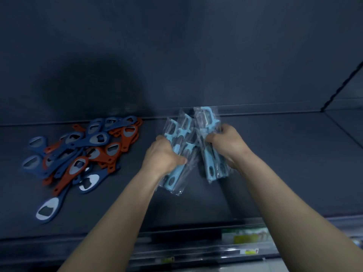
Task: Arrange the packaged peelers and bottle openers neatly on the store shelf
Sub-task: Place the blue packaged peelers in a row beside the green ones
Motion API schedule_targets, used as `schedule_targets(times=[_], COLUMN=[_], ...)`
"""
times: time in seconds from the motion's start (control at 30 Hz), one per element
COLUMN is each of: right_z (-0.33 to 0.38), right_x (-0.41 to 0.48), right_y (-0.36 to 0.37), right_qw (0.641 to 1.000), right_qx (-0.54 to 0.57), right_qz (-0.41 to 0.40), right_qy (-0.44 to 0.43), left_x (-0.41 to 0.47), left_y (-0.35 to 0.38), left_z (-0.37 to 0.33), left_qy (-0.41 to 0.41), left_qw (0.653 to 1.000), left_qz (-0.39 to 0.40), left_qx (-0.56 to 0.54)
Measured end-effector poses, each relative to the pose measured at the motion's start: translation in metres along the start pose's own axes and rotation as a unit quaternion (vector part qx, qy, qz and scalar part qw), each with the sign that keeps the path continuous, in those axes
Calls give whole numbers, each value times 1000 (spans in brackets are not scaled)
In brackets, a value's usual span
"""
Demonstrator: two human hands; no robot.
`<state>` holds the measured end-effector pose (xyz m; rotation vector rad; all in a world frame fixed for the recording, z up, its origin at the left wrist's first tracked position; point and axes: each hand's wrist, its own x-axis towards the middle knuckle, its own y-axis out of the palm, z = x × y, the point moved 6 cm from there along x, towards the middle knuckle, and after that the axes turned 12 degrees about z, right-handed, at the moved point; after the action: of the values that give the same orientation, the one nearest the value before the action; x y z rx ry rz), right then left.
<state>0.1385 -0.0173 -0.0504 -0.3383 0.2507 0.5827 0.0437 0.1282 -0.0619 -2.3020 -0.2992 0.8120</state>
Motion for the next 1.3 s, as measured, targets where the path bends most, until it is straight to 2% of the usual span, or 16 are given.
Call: schedule_targets(times=[0.07, 0.13, 0.33, 0.47, 0.57, 0.63, 0.73, 0.87, 1.07, 1.3], right_z=[-3, -8, -28, -45, -56, -62, -68, -79, -85, -101], right_x=[-4, -8, -23, -31, -34, -35, -38, -43, -54, -50], right_y=[-13, -30, -100, -142, -168, -185, -213, -251, -295, -340], right_qw=[999, 998, 998, 998, 996, 993, 993, 980, 958, 963], right_qx=[30, 11, -6, 17, 70, 105, 117, 195, 288, 270], right_qz=[34, 57, 62, 61, 58, 49, 25, -16, -21, 8], right_qy=[0, 7, 2, 6, 14, 19, 26, 28, 0, 13], left_x=[-4, -9, -23, -28, -29, -25, -14, 3, 5, 5], left_y=[9, 22, 61, 83, 97, 109, 134, 174, 222, 262], left_z=[-11, -27, -72, -102, -129, -149, -184, -223, -276, -321], left_qy=[-21, -33, -50, -24, 27, 75, 122, 136, 140, 140], left_qw=[1000, 998, 997, 997, 995, 985, 961, 918, 878, 873], left_qz=[5, 7, -19, -72, -89, -65, 24, 151, 255, 275], left_qx=[9, 47, 53, 30, -48, -142, -248, -341, -380, -379])
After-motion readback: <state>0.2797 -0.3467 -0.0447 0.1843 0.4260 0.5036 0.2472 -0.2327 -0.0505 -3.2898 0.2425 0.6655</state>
